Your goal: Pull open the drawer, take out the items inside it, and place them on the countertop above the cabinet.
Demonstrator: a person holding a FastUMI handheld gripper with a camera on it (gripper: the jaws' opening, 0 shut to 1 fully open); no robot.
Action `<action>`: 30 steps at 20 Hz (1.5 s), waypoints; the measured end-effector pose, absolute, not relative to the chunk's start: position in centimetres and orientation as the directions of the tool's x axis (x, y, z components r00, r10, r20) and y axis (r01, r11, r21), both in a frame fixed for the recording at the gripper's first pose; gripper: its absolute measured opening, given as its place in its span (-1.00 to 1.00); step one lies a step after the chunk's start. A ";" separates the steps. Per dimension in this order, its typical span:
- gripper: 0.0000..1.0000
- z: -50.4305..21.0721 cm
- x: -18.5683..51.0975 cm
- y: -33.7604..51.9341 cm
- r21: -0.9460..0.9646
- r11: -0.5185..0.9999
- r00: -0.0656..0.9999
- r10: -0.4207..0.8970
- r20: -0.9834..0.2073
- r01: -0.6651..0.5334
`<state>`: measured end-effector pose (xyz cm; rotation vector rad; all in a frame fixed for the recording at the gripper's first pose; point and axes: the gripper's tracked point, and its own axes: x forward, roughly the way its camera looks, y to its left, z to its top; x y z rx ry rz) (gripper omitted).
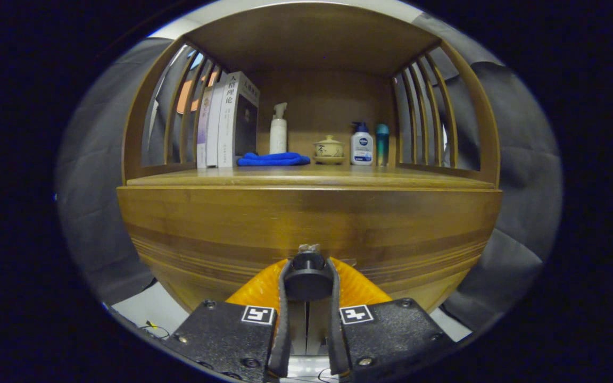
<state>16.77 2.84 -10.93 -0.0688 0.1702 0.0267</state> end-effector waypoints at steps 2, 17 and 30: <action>-0.39 -11.1 15.4 2.9 -0.070 0.997 0.985 0.022 -0.174 -0.034; -0.40 -12.5 5.2 2.5 -0.041 0.997 0.980 0.058 -0.191 -0.067; -0.40 -13.3 0.0 2.6 -0.038 0.996 0.970 0.069 -0.231 -0.080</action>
